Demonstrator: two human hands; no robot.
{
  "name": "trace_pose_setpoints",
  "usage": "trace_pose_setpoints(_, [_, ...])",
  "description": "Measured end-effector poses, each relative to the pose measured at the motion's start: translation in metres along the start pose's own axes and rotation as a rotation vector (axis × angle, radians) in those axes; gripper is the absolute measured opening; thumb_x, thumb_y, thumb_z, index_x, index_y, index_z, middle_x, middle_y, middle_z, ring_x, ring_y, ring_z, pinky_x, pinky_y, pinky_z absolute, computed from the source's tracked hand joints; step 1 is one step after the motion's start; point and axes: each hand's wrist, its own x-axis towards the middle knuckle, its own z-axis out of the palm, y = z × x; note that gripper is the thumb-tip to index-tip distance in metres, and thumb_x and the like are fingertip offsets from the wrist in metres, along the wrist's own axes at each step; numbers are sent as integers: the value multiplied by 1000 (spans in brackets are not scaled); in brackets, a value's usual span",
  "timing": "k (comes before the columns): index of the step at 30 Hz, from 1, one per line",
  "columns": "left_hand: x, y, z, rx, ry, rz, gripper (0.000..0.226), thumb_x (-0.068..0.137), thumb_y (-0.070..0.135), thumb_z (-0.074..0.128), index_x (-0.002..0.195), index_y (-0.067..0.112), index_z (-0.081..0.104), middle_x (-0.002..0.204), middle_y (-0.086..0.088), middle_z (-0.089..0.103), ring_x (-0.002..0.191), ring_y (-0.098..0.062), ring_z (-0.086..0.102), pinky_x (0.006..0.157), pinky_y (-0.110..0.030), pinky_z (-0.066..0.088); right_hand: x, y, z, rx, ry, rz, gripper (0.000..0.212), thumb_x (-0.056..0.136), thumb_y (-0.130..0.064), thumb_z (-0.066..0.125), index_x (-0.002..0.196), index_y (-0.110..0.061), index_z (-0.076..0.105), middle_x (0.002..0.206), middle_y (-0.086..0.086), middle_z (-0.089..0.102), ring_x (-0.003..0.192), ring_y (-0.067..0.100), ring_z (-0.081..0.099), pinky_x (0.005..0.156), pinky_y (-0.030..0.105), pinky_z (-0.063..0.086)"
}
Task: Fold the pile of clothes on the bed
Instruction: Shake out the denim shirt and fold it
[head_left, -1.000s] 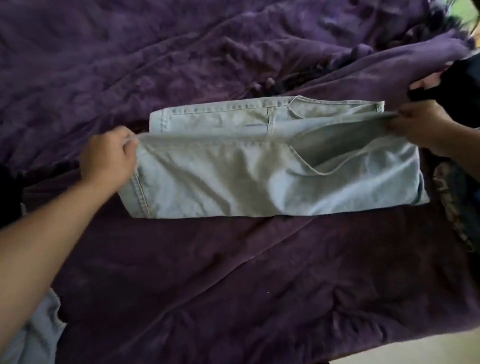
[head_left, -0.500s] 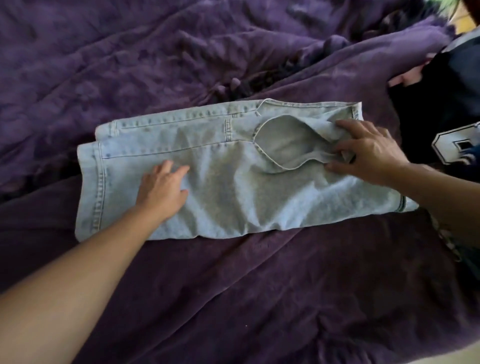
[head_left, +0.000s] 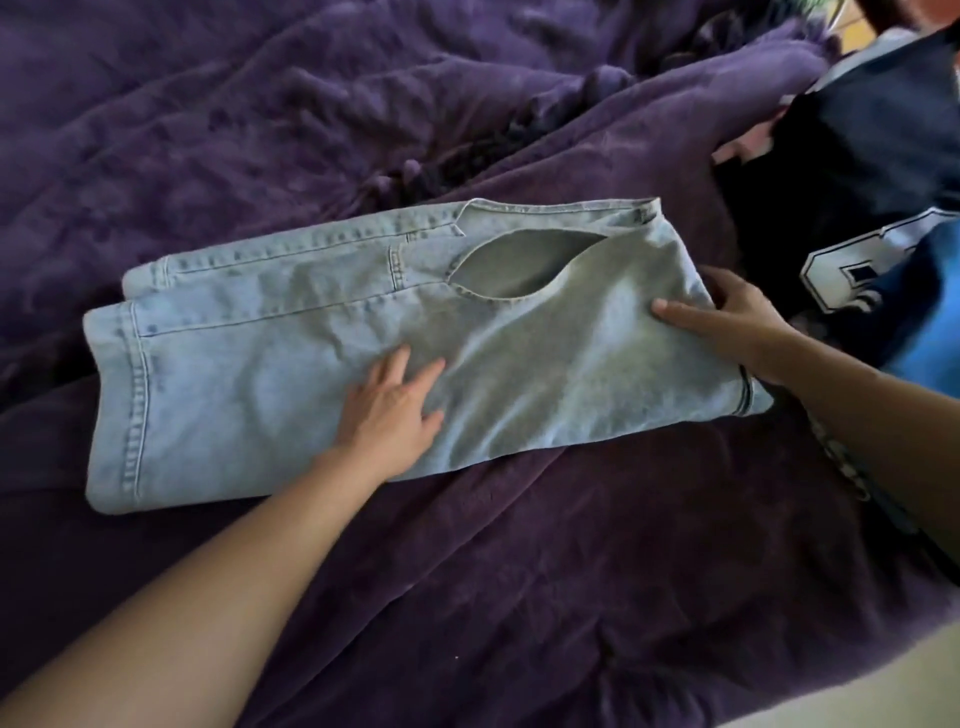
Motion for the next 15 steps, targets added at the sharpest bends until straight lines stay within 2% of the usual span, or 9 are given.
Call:
trace_pose_setpoints(1, [3,2,7,-4,-49,-30,61,92,41,54,147,32,30,158,-8,14,141,-29,21,106,-45,33,-1,3,-1,19,-15,18,94,55,-65,82,135,-26,50,116,-4,65,98,15,66,81,34,55])
trace_pose_setpoints(3, [6,1,9,-50,-41,-59,59,91,39,56,146,31,34,157,-8,18,141,-29,21,107,-45,33,-1,-6,-8,78,-101,89,73,60,-55,84,121,-22,61,103,0,71,88,17,70,70,30,55])
trace_pose_setpoints(6, [-4,-4,-1,-179,-20,-62,53,89,31,61,139,20,47,139,-10,42,128,-30,41,103,-42,39,-18,-37,-22,199,-285,144,38,76,-30,78,108,-12,69,100,9,74,81,21,73,61,29,57])
trace_pose_setpoints(9, [-28,-19,-16,-265,-4,-146,45,88,25,62,131,16,55,125,-11,53,118,-31,52,98,-41,43,-46,-80,-24,350,-333,68,29,79,-13,72,105,-4,67,95,15,71,72,21,71,60,33,59])
trace_pose_setpoints(11, [-43,-33,-23,-329,-1,-228,43,88,22,63,130,13,57,126,-13,55,118,-31,53,99,-38,43,-60,-112,-6,333,-355,-9,24,76,-15,74,98,-9,67,92,15,71,74,23,70,67,37,59])
trace_pose_setpoints(13, [-57,-45,-27,-406,27,-311,42,87,19,63,129,11,57,128,-16,56,116,-32,55,98,-36,43,-64,-143,31,223,-323,-76,25,74,-23,78,92,-14,63,85,11,70,65,20,68,56,33,57])
trace_pose_setpoints(15, [-68,-51,-29,-475,93,-373,40,89,18,62,128,11,57,127,-18,56,112,-34,58,96,-39,45,-61,-164,81,122,-300,-91,36,73,-34,81,91,-17,55,81,7,64,55,17,64,46,30,53])
